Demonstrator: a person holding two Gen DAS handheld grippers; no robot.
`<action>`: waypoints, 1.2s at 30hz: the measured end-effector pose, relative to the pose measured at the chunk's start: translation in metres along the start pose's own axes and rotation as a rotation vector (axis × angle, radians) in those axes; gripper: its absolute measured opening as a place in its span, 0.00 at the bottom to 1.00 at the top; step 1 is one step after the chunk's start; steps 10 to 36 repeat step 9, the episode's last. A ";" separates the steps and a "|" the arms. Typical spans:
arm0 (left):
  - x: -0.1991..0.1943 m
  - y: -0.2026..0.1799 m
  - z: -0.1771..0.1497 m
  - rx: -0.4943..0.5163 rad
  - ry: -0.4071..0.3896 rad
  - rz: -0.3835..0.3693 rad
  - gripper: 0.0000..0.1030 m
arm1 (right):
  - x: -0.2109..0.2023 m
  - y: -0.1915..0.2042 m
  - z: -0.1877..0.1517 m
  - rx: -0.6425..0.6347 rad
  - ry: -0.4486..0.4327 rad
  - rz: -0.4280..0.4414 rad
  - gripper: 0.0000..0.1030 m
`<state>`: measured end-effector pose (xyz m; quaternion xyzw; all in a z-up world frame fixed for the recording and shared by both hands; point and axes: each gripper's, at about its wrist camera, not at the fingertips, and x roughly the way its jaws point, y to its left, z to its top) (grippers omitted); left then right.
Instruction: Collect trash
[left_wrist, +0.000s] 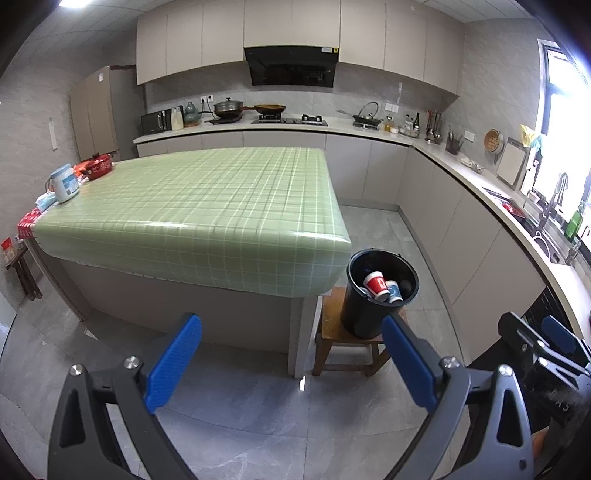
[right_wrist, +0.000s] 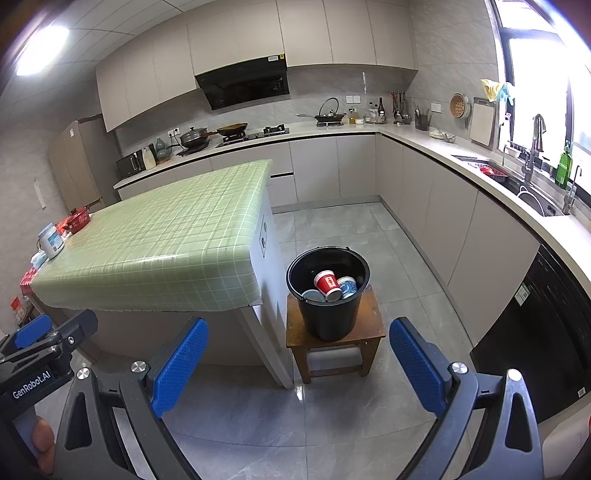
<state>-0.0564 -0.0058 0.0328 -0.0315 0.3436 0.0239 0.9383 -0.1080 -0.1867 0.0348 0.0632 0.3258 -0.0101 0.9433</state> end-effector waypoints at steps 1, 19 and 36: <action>0.000 0.000 0.000 0.000 0.001 -0.009 0.96 | 0.000 0.001 -0.001 0.001 -0.001 0.001 0.97; -0.003 -0.011 0.002 0.037 -0.032 -0.050 0.95 | -0.001 -0.003 0.002 0.006 -0.006 -0.019 0.97; -0.003 -0.011 0.002 0.037 -0.032 -0.050 0.95 | -0.001 -0.003 0.002 0.006 -0.006 -0.019 0.97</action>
